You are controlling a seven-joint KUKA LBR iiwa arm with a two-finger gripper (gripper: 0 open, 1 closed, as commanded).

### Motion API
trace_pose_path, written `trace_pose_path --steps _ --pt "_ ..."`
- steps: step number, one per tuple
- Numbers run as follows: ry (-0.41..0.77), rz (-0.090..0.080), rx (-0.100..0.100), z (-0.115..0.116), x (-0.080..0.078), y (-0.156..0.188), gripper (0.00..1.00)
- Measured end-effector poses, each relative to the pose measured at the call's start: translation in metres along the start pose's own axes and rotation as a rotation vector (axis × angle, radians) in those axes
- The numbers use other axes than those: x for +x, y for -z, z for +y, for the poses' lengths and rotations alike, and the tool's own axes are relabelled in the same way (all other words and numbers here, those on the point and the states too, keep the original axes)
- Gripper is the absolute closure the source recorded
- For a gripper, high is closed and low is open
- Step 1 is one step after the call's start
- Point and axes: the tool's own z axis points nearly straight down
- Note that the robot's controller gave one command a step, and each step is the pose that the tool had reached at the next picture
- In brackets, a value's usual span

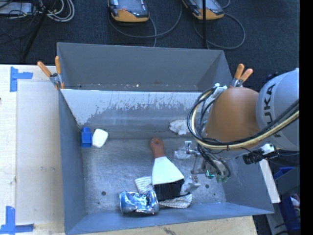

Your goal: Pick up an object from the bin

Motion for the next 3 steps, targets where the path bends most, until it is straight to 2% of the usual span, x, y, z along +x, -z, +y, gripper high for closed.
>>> trace_pose_path --steps 1,2,3 --pt "0.0 -0.007 0.0 0.0 -0.002 0.004 0.0" --pt "-0.105 -0.014 -0.001 0.0 -0.018 -0.072 1.0" --pt "-0.105 -0.014 -0.001 0.0 -0.018 -0.072 1.0"
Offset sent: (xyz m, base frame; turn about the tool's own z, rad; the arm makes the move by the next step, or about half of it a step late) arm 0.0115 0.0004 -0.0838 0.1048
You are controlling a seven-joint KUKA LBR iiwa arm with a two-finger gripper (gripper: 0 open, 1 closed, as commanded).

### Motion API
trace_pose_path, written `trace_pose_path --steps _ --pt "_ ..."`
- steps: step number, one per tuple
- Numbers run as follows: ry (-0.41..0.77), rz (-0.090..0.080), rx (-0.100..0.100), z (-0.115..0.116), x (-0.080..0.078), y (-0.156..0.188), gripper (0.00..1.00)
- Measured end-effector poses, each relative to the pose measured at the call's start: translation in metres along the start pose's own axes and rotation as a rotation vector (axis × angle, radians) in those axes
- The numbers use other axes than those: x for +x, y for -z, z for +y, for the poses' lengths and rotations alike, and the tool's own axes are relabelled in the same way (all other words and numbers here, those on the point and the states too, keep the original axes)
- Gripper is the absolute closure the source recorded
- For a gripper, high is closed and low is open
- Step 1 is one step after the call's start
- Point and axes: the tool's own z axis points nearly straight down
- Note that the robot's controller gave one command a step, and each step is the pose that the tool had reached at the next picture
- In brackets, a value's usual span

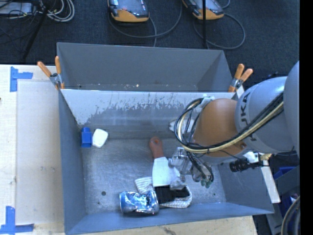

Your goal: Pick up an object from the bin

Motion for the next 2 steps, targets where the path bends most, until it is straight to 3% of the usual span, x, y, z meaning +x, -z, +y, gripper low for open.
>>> trace_pose_path --steps 1,2 --pt "-0.022 0.01 0.002 0.0 0.008 0.037 1.0" --pt "-0.011 0.008 0.001 0.002 -0.006 0.097 1.0"
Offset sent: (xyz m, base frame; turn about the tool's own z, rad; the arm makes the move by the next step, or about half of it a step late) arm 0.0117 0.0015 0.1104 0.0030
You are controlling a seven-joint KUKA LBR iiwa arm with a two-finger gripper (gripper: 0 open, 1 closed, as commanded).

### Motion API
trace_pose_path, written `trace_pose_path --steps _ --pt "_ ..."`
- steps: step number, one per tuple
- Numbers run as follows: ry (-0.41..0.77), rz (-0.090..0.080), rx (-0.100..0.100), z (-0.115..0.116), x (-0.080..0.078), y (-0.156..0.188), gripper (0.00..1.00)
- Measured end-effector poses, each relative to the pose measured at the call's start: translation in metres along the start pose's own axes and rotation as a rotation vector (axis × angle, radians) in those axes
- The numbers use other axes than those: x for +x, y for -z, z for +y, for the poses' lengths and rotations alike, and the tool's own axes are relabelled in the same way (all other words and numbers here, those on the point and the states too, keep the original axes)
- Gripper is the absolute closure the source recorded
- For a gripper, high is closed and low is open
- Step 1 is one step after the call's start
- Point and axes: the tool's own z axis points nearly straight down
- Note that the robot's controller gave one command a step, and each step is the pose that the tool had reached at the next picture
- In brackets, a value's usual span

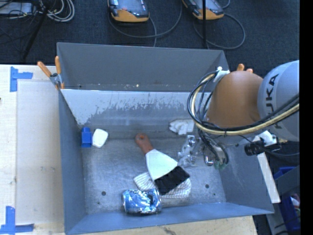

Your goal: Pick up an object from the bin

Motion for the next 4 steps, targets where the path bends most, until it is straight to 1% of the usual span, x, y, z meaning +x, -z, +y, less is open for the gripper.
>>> trace_pose_path --steps 1,2,3,4 --pt "0.077 0.001 0.001 -0.003 0.004 0.058 1.0" --pt "0.237 -0.007 0.0 -0.003 -0.017 -0.073 0.0" --pt "0.256 -0.002 0.001 -0.004 -0.02 -0.095 1.0" --pt "0.256 -0.002 0.001 -0.004 -0.02 -0.095 1.0"
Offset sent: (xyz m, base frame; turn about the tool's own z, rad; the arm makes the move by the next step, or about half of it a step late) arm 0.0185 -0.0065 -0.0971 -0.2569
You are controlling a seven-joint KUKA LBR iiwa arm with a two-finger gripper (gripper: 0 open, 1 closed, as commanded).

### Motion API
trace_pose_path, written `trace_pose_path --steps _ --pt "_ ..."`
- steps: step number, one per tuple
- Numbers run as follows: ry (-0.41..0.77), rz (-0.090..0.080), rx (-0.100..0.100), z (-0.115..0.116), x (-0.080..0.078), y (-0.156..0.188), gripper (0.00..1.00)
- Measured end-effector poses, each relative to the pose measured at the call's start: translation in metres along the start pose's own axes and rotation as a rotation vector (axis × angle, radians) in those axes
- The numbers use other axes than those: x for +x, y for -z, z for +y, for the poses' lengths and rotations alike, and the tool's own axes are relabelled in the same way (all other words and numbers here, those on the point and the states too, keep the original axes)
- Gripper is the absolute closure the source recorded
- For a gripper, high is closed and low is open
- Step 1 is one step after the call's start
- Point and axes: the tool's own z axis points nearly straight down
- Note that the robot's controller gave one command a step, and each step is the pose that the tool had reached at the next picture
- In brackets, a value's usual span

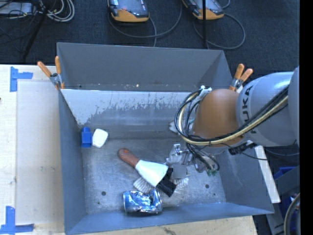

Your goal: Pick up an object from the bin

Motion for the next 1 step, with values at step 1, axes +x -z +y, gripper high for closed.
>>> trace_pose_path --steps 1 --pt "0.044 0.001 -0.001 -0.0239 -0.0026 0.1988 1.0"
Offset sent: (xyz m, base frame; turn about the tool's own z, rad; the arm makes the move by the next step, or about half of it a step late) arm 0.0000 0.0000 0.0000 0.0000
